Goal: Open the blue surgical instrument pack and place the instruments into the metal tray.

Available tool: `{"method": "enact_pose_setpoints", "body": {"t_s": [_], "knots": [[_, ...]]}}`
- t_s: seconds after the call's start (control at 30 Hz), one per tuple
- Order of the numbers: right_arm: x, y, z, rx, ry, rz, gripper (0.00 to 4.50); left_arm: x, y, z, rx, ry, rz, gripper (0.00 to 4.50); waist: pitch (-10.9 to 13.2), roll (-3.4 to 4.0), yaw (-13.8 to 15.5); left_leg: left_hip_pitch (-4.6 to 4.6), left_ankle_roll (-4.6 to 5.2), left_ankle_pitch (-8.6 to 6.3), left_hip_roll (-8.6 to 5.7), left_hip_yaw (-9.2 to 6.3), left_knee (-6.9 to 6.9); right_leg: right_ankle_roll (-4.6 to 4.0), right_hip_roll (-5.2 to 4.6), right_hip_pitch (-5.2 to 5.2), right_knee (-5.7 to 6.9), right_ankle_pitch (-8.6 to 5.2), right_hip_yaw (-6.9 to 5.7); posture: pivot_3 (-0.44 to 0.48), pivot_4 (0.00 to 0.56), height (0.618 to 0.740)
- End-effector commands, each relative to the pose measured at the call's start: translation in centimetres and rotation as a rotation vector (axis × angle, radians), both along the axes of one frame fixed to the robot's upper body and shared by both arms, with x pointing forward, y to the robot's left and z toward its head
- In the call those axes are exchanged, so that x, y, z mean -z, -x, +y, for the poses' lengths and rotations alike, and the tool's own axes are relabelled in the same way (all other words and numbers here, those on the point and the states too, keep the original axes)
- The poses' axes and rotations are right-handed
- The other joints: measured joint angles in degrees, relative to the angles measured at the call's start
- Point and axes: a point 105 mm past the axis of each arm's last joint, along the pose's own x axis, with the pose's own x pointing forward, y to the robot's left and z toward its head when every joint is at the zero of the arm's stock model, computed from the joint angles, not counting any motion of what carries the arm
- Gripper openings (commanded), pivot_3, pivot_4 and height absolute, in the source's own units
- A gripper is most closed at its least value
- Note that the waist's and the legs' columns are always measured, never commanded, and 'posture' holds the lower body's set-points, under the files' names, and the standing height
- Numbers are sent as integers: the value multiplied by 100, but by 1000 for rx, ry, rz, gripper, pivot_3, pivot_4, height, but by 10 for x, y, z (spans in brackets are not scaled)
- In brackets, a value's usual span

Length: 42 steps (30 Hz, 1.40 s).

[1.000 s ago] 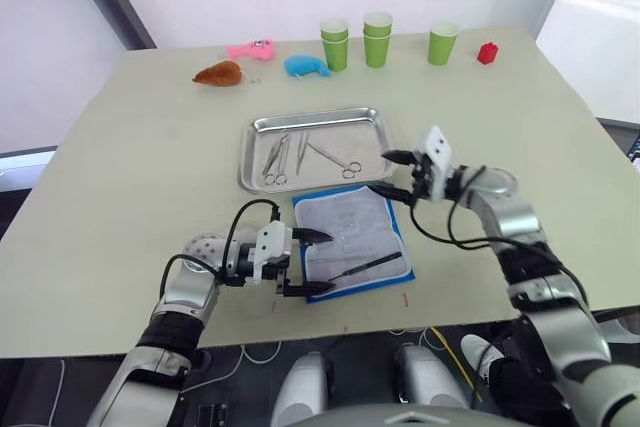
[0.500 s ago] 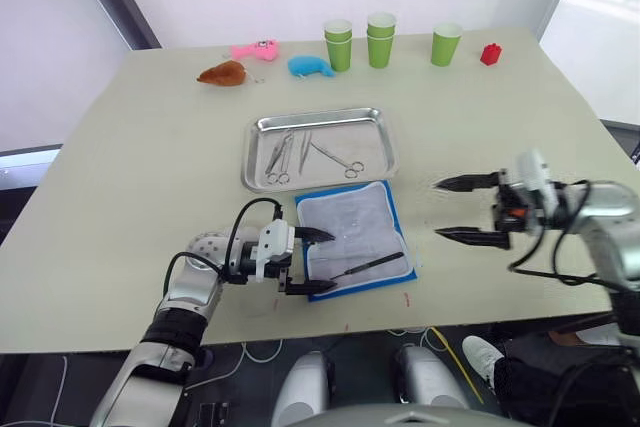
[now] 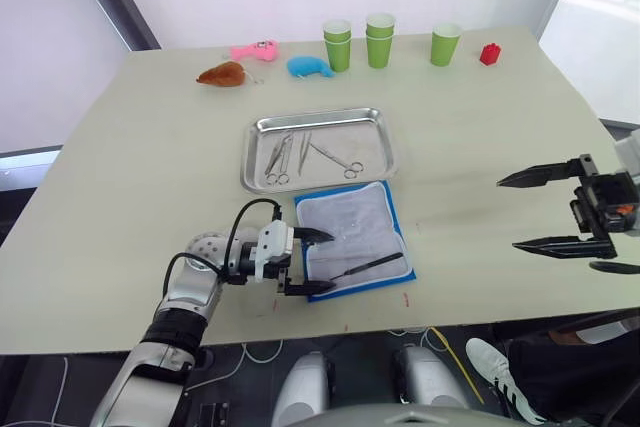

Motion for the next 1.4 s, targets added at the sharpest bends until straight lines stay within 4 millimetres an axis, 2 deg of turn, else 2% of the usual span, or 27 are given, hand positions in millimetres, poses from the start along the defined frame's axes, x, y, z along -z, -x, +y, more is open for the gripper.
{"method": "enact_pose_setpoints", "body": {"t_s": [0.03, 0.5, 0.63, 0.83, 0.97, 1.17, 1.4], "knots": [[1, -4, 12, 0, 1, -65, 4290, 51, 25, 14, -20, -132, 214, 4500, 0, 0, -2, 1, 0, 0, 0, 1, 0, 0, 0, 0, 0, 0, 1, 0, 150, 740], [71, -49, 87, 65, 105, -122, 4290, 48, 22, 14, -1, -146, 205, 4500, 3, -1, 8, -4, 0, 0, -1, -5, 1, 14, 5, -1, 1, 8, 2, 0, 150, 740], [87, -57, 110, 56, 136, -125, 4290, 47, 22, 14, 1, -147, 206, 4500, 3, 0, 4, -3, 0, 0, -4, 3, 2, 16, 4, -1, 2, 9, 14, 0, 150, 740], [110, -65, 131, 30, 213, -96, 4290, 45, 22, 14, 4, -149, 202, 4500, 1, 2, -6, -8, 1, 1, -48, 0, 3, 44, 3, 1, 9, -5, 84, 0, 150, 740], [126, -65, 136, -2, 248, -52, 4290, 44, 21, 15, 4, -151, 198, 4500, -5, 6, -11, -13, 21, -10, -80, 0, 7, 62, -6, 4, 12, -12, 126, 0, 150, 740], [134, -64, 140, -28, 275, -42, 4290, 45, 21, 16, 1, -153, 200, 4500, -11, 12, -24, -9, 38, -20, -85, 2, 18, 73, -10, 15, 12, -18, 134, 0, 150, 740], [150, -69, 131, -22, 356, -33, 4290, 46, 22, 18, 0, -156, 203, 4500, -22, 0, -40, -6, 39, -20, -84, 0, 20, 77, -7, 16, 12, -17, 134, 0, 150, 740]]}}
